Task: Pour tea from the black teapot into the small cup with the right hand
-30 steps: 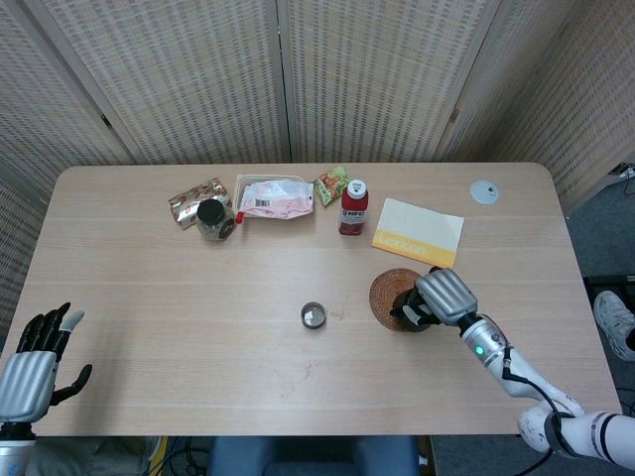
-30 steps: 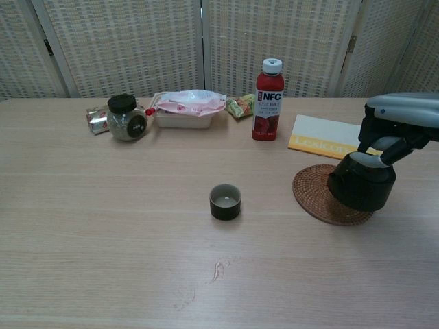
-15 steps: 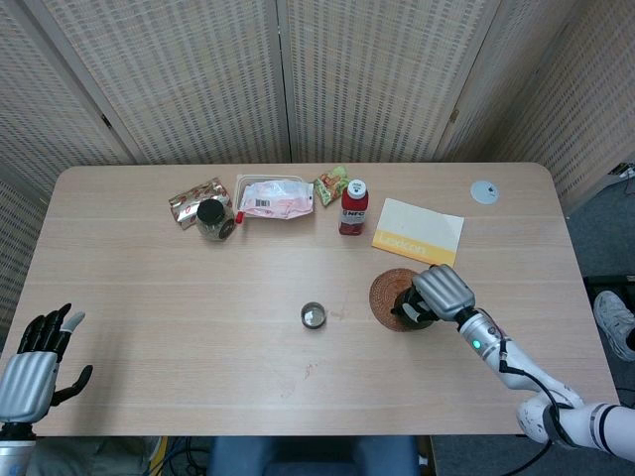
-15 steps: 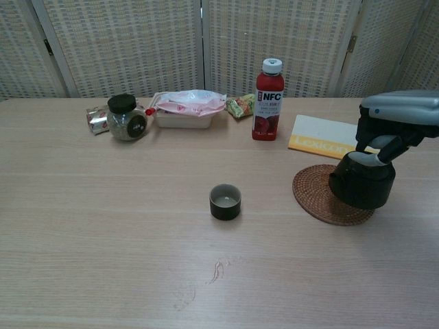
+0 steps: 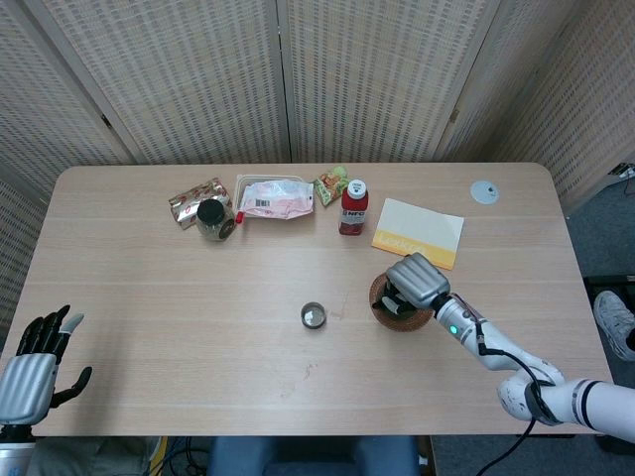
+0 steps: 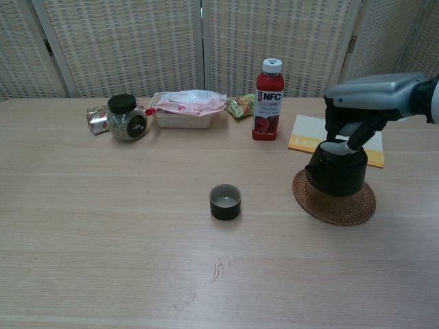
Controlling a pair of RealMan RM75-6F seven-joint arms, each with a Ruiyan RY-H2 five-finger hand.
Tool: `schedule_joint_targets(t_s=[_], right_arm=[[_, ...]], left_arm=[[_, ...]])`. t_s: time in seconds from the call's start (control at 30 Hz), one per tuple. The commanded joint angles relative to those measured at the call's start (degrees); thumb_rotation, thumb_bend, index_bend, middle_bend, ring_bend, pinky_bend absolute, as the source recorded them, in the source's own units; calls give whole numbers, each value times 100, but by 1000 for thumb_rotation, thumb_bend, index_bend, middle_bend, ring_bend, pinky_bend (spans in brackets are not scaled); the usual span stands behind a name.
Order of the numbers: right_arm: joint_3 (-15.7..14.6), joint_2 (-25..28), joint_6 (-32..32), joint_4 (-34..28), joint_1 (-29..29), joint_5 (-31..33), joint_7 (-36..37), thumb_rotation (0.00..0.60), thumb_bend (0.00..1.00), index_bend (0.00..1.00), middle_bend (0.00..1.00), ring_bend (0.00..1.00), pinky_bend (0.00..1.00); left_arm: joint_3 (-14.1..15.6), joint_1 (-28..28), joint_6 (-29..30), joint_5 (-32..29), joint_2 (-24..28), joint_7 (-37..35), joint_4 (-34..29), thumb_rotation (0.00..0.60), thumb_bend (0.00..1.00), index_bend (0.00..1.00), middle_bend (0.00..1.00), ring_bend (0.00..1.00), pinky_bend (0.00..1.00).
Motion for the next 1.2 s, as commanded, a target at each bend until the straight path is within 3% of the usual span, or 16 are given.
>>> schedule_joint_targets(t_s=[0.03, 0.6, 1.2], right_arm=[[69, -96, -161, 38, 216, 186, -210, 441, 505, 1000, 1000, 919, 466], [34, -784, -504, 388, 1429, 1283, -1565, 442, 503, 1000, 1000, 919, 466], [-297, -1164, -444, 596, 2180, 1898, -2197, 442, 503, 1000, 1000, 919, 488]], left_arm=[[3, 24, 44, 14, -5, -11, 5, 600, 329, 101, 0, 0, 0], [40, 185, 261, 56, 10, -98, 44, 600, 329, 101, 0, 0, 0], [58, 324, 409, 80, 7, -223, 128, 600, 330, 101, 0, 0, 0]])
